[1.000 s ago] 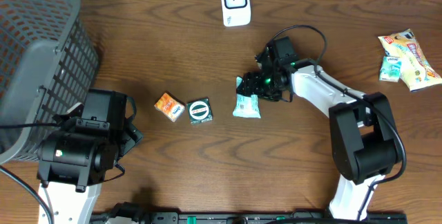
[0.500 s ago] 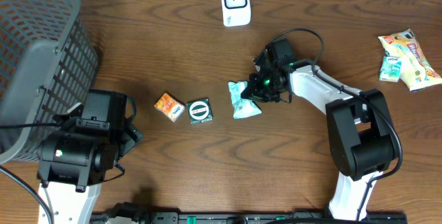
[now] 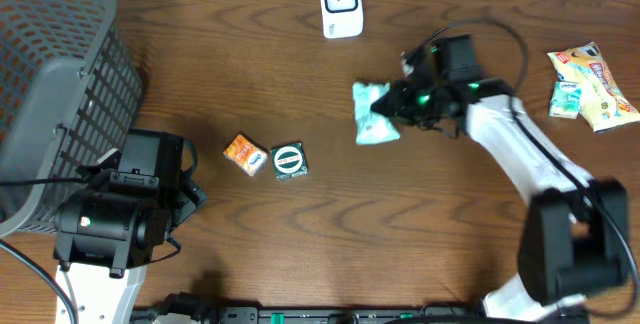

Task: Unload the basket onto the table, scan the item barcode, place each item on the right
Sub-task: 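Raise the green wipes pack up under the scanner with the right gripper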

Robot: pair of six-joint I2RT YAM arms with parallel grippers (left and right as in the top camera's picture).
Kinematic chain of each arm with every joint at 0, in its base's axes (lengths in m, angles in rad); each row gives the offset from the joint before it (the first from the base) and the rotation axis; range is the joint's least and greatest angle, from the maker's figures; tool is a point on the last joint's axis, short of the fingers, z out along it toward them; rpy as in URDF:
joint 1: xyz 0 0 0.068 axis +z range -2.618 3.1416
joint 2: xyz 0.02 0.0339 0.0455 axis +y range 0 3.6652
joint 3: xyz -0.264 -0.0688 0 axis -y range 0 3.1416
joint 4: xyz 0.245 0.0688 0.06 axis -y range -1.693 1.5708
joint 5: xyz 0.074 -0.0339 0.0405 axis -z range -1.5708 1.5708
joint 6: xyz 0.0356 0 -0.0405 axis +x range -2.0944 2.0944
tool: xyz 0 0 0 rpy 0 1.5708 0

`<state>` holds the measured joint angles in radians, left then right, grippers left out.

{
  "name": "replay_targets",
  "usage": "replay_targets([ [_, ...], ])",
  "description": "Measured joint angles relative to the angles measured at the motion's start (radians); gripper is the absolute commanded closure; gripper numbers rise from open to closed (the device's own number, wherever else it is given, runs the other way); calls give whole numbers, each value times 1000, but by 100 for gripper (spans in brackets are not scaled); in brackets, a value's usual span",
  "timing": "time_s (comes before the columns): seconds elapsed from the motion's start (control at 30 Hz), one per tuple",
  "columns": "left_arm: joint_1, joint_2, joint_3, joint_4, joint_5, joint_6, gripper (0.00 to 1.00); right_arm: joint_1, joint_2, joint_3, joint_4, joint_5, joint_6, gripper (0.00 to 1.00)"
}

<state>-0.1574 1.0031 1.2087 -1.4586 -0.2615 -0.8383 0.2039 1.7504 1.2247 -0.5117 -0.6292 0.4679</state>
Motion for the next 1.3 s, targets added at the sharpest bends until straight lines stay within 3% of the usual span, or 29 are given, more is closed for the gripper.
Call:
replay_targets([
  [0.37, 0, 0, 0, 0, 0, 0, 3, -14, -150, 0, 116, -83, 71, 99],
  [1.3, 0, 0, 0, 0, 0, 0, 3, -14, -158, 0, 309, -216, 203, 99],
])
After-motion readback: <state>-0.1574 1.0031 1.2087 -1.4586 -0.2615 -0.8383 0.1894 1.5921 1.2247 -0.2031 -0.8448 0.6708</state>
